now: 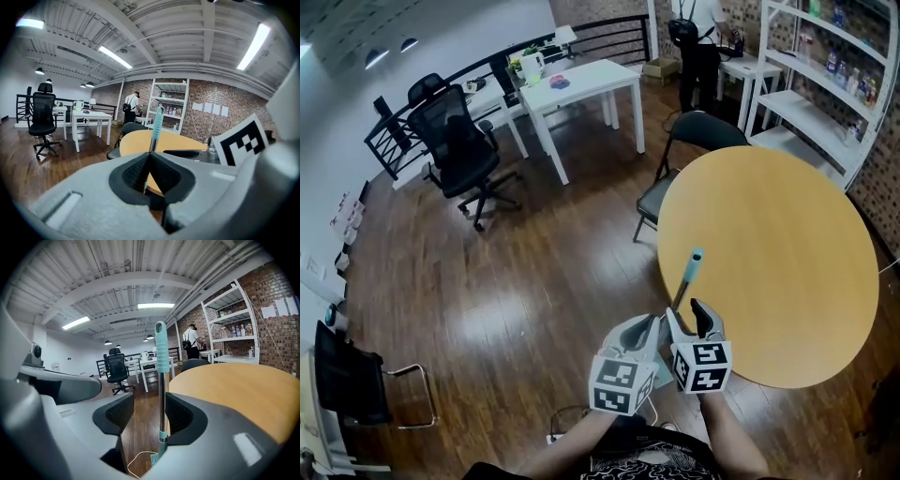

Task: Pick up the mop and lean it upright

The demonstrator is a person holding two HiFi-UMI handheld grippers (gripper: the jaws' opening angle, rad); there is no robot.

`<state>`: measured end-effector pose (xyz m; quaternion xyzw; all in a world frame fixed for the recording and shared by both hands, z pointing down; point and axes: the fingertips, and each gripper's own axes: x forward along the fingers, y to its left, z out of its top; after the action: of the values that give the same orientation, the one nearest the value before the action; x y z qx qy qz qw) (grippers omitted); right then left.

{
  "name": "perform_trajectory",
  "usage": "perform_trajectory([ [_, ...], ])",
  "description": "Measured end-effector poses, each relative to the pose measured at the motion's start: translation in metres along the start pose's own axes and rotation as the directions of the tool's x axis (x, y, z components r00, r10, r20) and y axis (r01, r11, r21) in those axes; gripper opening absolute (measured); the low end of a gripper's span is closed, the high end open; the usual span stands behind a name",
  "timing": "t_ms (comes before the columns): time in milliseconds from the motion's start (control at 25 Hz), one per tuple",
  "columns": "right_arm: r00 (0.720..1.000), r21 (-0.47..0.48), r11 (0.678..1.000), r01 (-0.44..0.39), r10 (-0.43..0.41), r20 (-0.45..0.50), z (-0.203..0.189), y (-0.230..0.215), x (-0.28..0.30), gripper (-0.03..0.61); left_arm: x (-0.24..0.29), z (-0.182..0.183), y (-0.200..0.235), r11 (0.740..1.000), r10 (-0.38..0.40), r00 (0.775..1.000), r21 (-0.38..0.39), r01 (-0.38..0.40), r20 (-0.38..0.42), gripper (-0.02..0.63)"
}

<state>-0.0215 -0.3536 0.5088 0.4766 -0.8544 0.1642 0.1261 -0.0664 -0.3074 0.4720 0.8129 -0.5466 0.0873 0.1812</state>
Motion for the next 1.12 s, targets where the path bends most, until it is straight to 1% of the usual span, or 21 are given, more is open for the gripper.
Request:
perform_trajectory([
  [200,0.999,0.044,0.999,0.031,-0.030,-0.028,-0.004,-0.014,0.026,0.238,0.013,0.005,0.008,0.999,-0.030,0.999,0.029,0.031,-0.014,0.003],
  [400,0.997,0.072,0.996,0.060,-0.056,-0.051,-0.011,-0.024,0.048,0.242,0.020,0.008,0.018,0.998,-0.043,0.999,0.053,0.044,-0.023,0.003],
  [440,0.997,0.074,0.995,0.067,-0.063,-0.054,-0.012,-0.026,0.051,0.239,0.021,0.009,0.020,0.998,-0.043,0.999,0.053,0.044,-0.025,0.003],
  [520,0.995,0.069,0.994,0.087,-0.083,-0.056,-0.013,-0.032,0.057,0.205,0.022,0.009,0.024,0.998,-0.042,0.999,0.053,0.044,-0.028,0.003],
  [560,0.994,0.063,0.993,0.097,-0.094,-0.057,-0.013,-0.034,0.058,0.182,0.023,0.009,0.025,0.998,-0.042,0.999,0.053,0.043,-0.029,0.003],
  [640,0.993,0.045,0.993,0.107,-0.104,-0.056,-0.014,-0.037,0.060,0.107,0.023,0.008,0.027,0.998,-0.041,0.999,0.056,0.043,-0.033,0.003],
  [840,0.993,0.011,0.994,0.105,-0.104,-0.049,-0.015,-0.037,0.059,0.103,0.021,0.004,0.027,0.997,-0.045,0.998,0.057,0.047,-0.038,0.003],
  [1120,0.994,0.008,0.995,0.099,-0.098,-0.048,-0.025,-0.028,0.036,0.103,0.007,0.000,0.023,0.998,-0.030,0.999,0.051,0.031,-0.020,0.003],
])
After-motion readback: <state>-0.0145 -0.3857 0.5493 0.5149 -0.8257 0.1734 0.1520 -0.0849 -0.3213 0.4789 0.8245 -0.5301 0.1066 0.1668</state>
